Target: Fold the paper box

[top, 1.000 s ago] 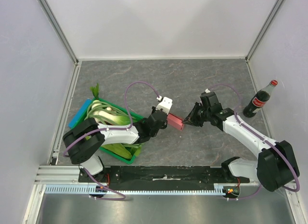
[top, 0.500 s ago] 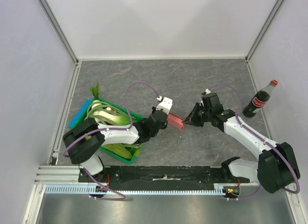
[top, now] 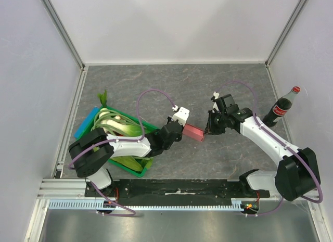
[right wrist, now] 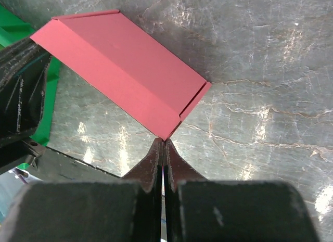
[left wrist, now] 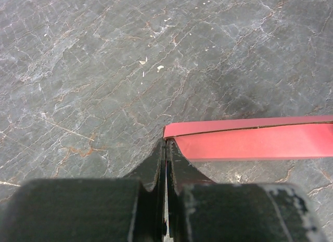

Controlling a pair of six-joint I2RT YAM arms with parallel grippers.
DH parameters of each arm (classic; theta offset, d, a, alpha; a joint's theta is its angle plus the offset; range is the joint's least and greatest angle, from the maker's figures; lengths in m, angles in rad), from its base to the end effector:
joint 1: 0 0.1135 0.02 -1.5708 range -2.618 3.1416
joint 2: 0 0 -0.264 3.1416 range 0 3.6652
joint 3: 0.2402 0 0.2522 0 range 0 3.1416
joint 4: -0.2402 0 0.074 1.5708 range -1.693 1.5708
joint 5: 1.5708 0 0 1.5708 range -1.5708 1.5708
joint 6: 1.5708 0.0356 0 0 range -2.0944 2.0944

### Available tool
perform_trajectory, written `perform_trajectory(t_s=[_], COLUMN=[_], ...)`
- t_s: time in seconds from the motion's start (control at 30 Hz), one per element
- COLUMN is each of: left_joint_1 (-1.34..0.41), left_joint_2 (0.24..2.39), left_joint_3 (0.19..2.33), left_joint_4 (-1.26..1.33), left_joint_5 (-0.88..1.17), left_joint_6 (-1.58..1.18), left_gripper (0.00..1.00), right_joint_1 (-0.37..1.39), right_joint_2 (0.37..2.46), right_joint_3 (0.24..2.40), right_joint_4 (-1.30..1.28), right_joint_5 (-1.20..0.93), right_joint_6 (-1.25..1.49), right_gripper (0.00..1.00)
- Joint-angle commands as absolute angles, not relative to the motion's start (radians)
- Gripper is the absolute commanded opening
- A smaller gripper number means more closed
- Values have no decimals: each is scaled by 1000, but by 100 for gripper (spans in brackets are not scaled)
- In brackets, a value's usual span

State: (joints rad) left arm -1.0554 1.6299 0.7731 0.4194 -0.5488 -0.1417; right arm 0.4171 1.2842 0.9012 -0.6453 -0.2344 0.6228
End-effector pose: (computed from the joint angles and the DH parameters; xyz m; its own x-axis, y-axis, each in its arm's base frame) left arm 0.1817 -0.2831 0.1870 -0.2786 0.2474 -0.9280 0.4748 0.8754 0.0908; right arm 0.2262 0.1093 0.2378 -0.9298 0.2086 -0.3033 0.0476 0.8852 0.4627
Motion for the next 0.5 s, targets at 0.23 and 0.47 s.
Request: perform_trajectory(t_s=[0.23, 0.47], left_joint_1=[-1072, -1074], left_joint_2=[1681, 1686], left_joint_3=[756, 738], left_joint_4=[328, 354], left_joint_5=[-480, -469], left_joint_6=[-161, -192], left_gripper=[2, 2], right_joint_1=[434, 578], right_joint_2=[1299, 1289], right_joint_3=[908, 867], right_joint_4=[-700, -595], right_joint_5=[-176, -8], right_joint_6=[502, 557], right_gripper=[0, 0])
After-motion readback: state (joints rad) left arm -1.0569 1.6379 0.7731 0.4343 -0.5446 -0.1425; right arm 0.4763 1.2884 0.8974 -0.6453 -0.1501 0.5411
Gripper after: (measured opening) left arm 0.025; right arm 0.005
